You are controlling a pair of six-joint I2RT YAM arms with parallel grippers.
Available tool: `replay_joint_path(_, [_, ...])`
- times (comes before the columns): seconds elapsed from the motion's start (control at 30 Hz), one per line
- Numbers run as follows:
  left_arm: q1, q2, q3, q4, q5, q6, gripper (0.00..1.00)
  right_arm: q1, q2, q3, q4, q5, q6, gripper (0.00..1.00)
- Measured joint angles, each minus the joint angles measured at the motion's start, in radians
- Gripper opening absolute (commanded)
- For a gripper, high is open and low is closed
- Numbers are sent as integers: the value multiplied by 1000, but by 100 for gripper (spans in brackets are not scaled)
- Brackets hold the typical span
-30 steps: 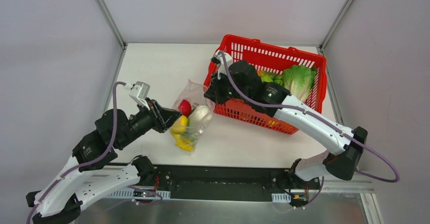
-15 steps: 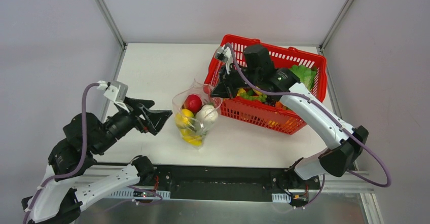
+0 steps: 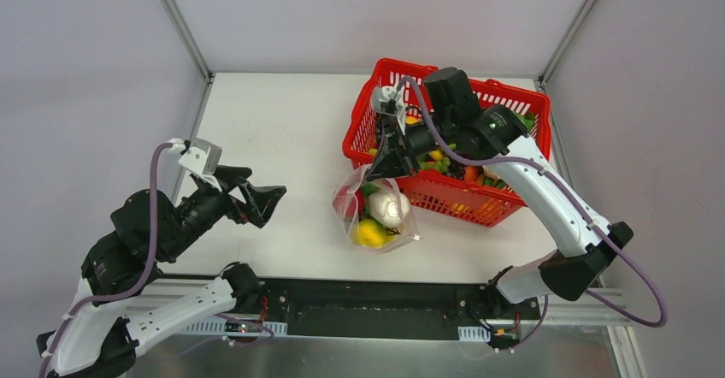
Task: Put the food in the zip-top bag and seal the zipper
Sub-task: Adjust the zipper food storage bag at the center of the board.
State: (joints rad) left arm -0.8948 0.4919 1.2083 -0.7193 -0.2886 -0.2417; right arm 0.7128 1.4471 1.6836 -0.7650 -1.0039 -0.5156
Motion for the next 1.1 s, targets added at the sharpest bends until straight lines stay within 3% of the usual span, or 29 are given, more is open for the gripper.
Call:
replay_joint_path(0.2, [0,1,-67,53,180,68,98,0,19,14,-132,-24,-109,0])
replay_joint_path(0.53, [0,151,-237,199,435,304,99,0,257,219,-430,-68,-346,0])
replay_joint_path(0.7, [0,172,-243,232,550,388,99,0,266,220,-483,-74,-394,0])
replay_joint_path(0.97, [0,150,-309,350,622,450,98,0,271,231,-507,-77,-421,0])
replay_joint_path(1.1, [0,183,-309,402,642,467,90,0,281,248,-509,-77,-421,0])
